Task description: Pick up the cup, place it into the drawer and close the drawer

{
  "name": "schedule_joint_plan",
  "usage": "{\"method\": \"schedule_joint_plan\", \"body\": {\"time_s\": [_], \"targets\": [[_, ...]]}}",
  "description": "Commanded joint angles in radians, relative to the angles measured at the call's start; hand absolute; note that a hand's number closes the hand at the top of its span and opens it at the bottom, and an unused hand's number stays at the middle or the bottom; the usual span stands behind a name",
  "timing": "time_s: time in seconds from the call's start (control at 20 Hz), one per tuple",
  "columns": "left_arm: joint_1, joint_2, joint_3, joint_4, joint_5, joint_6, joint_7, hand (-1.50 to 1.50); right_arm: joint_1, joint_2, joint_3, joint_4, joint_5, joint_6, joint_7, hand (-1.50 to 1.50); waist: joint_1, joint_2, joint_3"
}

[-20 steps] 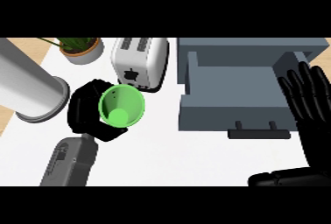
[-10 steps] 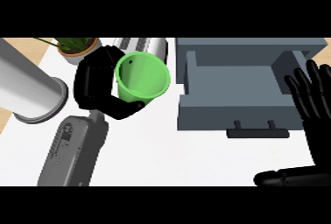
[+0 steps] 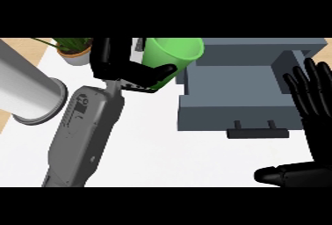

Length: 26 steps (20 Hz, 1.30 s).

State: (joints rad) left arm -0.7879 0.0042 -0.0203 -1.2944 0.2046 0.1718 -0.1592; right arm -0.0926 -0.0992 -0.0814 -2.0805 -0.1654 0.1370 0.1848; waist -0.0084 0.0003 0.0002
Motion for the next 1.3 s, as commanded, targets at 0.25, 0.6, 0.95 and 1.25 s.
{"method": "schedule_joint_plan", "body": {"time_s": [0.25,0.6,0.95,1.25], "targets": [[-0.23,-0.004,-0.021,0.261,-0.003,0.074,0.004,1.5,0.046,-0.034,-0.06,0.006,-0.058,0.055,-0.037,-1.5,-0.01,0.002,0.0],[-0.395,-0.004,-0.105,0.514,0.107,0.196,-0.085,1.5,-0.046,-0.008,-0.003,0.031,0.005,-0.001,0.013,-1.5,-0.029,0.007,0.0],[-0.423,-0.004,-0.196,0.658,0.217,0.196,-0.166,1.5,-0.044,-0.024,-0.03,0.043,-0.02,0.016,0.0,-1.5,-0.033,0.008,0.0],[-0.456,-0.004,-0.302,0.765,0.298,0.215,-0.183,1.5,-0.021,0.005,0.003,0.084,0.032,0.025,-0.091,-1.5,-0.039,0.01,0.001]]}}
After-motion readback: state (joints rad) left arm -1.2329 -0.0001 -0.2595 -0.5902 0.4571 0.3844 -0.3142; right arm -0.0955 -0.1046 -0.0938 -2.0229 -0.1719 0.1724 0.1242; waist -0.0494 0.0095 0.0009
